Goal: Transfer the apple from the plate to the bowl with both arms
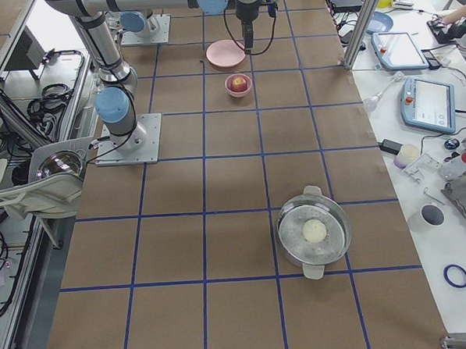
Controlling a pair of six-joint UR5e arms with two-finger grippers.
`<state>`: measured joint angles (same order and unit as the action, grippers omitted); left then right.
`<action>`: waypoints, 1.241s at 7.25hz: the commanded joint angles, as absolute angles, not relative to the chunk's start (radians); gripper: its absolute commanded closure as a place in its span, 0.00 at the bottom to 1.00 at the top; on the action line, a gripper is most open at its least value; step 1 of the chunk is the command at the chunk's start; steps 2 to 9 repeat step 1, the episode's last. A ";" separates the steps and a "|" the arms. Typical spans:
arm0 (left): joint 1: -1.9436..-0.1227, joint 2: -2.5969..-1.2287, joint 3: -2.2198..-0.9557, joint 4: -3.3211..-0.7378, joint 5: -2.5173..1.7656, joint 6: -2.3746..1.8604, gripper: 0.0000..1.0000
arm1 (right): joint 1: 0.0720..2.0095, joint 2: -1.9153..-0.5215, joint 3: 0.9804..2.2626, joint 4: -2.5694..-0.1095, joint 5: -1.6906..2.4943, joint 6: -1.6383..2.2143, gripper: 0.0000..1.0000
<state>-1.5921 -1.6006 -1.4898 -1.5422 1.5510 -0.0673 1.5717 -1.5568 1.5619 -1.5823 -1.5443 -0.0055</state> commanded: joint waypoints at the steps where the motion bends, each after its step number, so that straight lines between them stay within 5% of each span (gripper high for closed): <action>1: -1.589 -1.600 -1.493 -1.542 1.551 -0.067 0.00 | 1.569 -1.563 1.562 -1.572 -1.546 -0.006 0.00; 9: -1.589 -1.600 -1.493 -1.542 1.551 -0.067 0.00 | 1.569 -1.563 1.562 -1.572 -1.546 -0.006 0.00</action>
